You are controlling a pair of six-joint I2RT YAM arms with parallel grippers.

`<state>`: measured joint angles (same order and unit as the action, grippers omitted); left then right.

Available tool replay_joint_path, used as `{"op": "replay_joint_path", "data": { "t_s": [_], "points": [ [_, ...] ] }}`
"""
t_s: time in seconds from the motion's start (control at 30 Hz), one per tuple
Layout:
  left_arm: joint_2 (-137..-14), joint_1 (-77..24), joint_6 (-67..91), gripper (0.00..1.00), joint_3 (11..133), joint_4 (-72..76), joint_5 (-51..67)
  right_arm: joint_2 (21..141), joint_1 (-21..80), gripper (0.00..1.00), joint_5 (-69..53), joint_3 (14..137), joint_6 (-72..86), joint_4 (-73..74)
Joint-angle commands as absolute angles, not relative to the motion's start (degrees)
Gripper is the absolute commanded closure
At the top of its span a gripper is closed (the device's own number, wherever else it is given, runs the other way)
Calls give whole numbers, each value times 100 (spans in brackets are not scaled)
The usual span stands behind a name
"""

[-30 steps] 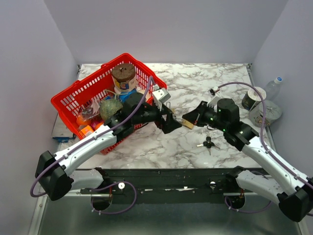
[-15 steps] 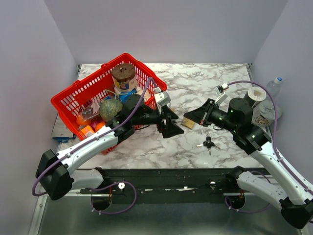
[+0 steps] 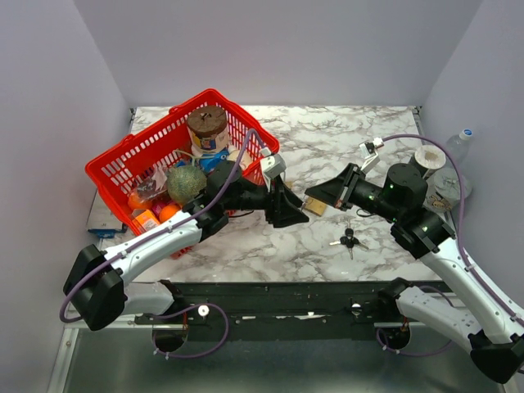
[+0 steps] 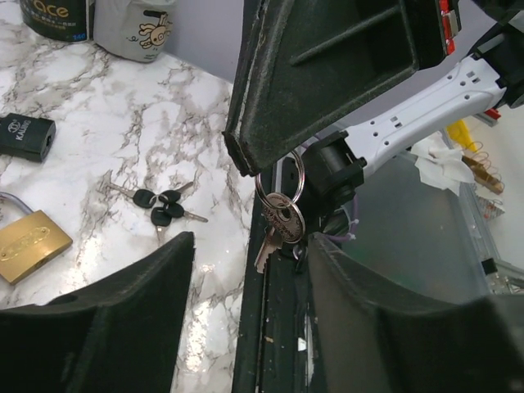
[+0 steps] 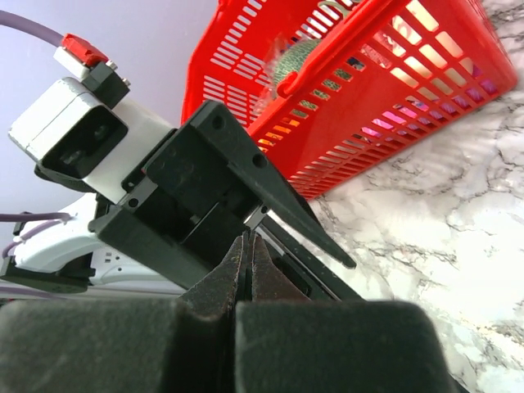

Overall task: Unlock with the key
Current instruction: Adjust the key.

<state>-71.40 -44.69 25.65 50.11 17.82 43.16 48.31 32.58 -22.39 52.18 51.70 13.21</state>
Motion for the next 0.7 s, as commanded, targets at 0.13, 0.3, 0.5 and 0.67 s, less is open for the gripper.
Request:
{"op": "replay_joint_path", "data": {
  "t_s": [0.13, 0.3, 0.5, 0.67],
  "points": [
    [-7110, -4456, 2716, 51, 4887, 2382, 4465, 4755, 3278, 99, -2461, 5098, 5379, 1046],
    [-7084, -4456, 2742, 74, 4834, 2434, 4439, 4755, 3278, 99, -2452, 5080, 5405, 1037],
    [-7110, -4456, 2751, 92, 4825, 2391, 4342, 4694, 3278, 99, -2400, 5010, 5405, 1037],
    [-7110, -4456, 2602, 100, 4886, 2128, 4411, 4623, 3287, 99, -2338, 4975, 5126, 1081]
  ]
}}
